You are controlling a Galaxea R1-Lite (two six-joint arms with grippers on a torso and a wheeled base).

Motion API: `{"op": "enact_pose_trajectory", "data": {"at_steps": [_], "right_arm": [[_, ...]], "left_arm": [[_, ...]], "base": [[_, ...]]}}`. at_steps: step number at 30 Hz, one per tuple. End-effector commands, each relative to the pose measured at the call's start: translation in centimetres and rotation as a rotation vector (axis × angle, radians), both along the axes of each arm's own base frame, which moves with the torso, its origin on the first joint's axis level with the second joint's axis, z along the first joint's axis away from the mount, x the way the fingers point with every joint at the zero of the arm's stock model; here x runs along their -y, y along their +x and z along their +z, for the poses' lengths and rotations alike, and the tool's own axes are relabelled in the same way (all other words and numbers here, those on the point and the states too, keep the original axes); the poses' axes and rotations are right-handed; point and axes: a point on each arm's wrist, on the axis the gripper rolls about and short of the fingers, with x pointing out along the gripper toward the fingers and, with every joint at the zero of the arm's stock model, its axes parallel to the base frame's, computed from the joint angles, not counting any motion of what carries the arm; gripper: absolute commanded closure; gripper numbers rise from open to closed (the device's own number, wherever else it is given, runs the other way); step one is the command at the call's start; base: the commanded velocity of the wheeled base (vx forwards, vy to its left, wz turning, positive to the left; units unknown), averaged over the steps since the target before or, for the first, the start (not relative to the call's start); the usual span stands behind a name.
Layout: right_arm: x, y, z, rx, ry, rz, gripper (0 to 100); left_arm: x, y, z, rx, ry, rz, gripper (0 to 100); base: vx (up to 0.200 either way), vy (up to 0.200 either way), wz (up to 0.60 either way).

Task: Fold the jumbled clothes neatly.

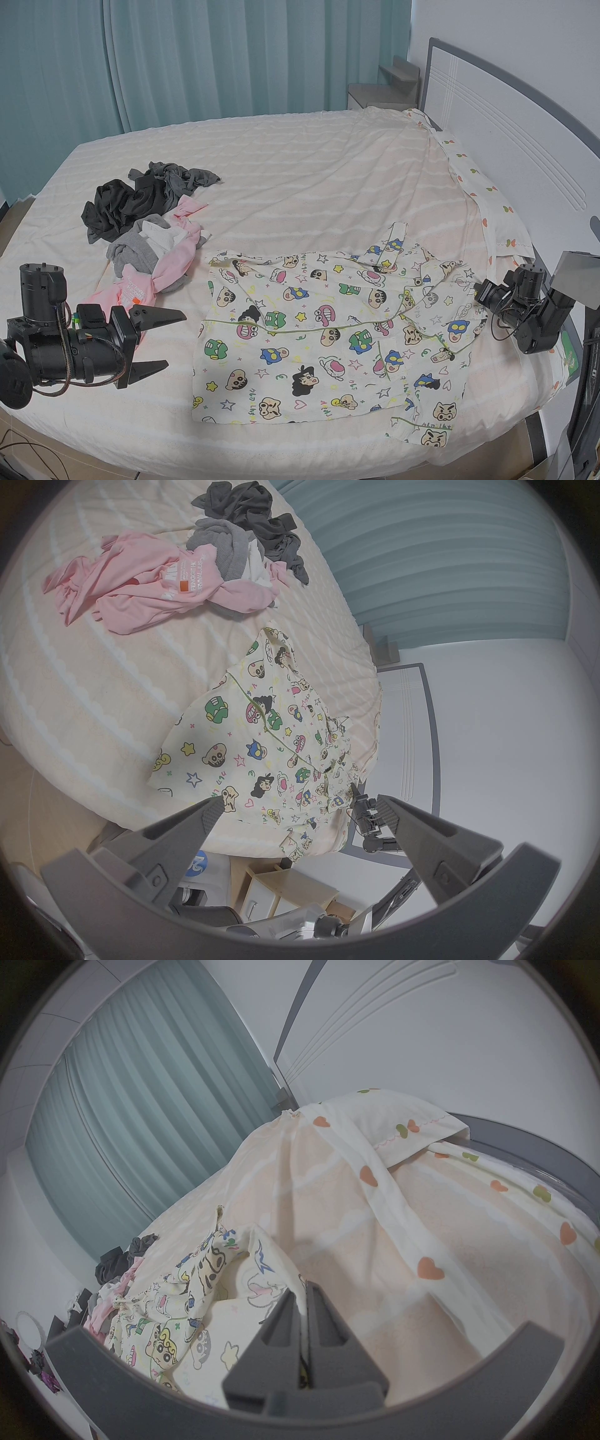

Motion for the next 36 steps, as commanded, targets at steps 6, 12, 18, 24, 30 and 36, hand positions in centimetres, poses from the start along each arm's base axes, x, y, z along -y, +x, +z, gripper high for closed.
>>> {"op": "enact_pose_trajectory", "data": {"at_steps": [6, 12, 18, 24, 30, 36], "right_arm": [[0.5, 0.0, -0.2, -0.023, 0.004, -0.013, 0], [0.7, -0.8, 3.6, 0.057, 0.028, -0.031, 0], [-2.8, -0.4, 7.6, 0.138, 0.07, 0.052, 0], [-8.4, 0.1, 9.5, 0.071, 0.148, 0.173, 0], [-12.0, 0.6, 9.5, -0.009, 0.25, 0.225, 0], [-12.8, 1.9, 9.1, -0.034, 0.315, 0.217, 0]], "left_arm": [[0.0, 0.1, -0.1, -0.006, -0.001, 0.002, 0], [0.0, 0.1, 0.0, -0.002, 0.0, 0.004, 0], [0.0, 0.2, 0.0, -0.003, -0.002, 0.003, 0], [0.0, 0.7, 0.9, -0.006, -0.05, 0.037, 0], [0.0, 0.9, 1.3, -0.027, -0.103, 0.061, 0], [0.1, 0.5, 0.9, 0.006, -0.107, 0.043, 0]], "base": [[0.0, 0.0, 0.0], [0.0, 0.0, 0.0], [0.0, 0.0, 0.0], [0.0, 0.0, 0.0], [0.0, 0.0, 0.0], [0.2, 0.0, 0.0]]}}
